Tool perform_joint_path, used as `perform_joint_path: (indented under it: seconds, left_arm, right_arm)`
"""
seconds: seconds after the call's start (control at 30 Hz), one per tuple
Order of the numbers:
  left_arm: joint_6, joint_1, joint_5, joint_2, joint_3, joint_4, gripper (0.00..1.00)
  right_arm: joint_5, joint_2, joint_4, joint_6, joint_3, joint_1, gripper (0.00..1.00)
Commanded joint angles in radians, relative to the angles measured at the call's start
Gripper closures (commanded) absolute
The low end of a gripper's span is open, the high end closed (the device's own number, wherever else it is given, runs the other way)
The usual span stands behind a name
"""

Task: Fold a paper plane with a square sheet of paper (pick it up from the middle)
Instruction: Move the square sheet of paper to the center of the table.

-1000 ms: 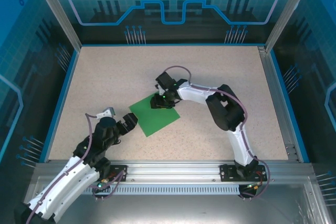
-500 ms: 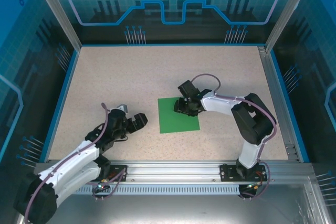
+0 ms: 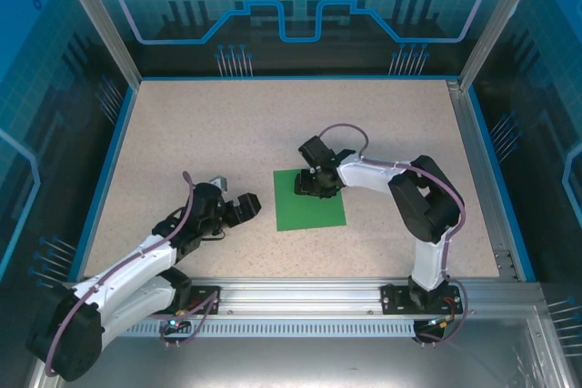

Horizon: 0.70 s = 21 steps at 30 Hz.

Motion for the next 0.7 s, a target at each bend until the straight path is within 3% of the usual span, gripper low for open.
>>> perform_joint_path:
  seconds: [0.0,0.2,0.37,0.57,0.63,0.67]
  left_arm:
    - [0.024,0.006,0.022,-0.003,0.030,-0.013,0.01]
    - [0.006,0.005,0.022,0.011,0.032,0.005,0.01]
    - [-0.006,0.006,0.027,0.034,0.040,0.010,0.01]
    - [-0.007,0.005,0.013,0.043,0.070,-0.035,0.01]
    - [-0.018,0.006,0.009,0.038,0.069,-0.039,0.01]
    - [-0.025,0.006,0.011,0.034,0.069,-0.038,0.01]
  right_arm:
    - [0.030,0.023,-0.063,0.076,-0.056,-0.010,0.48]
    - [0.075,-0.012,-0.015,0.208,-0.127,0.014,0.46]
    - [0.106,-0.067,-0.060,0.033,-0.039,0.027,0.41]
    - [0.128,-0.161,-0.099,-0.123,0.011,0.036,0.13]
    - [0.155,-0.151,-0.175,-0.149,0.058,0.036,0.08]
    - [0.178,-0.144,-0.212,-0.159,0.083,0.041,0.01]
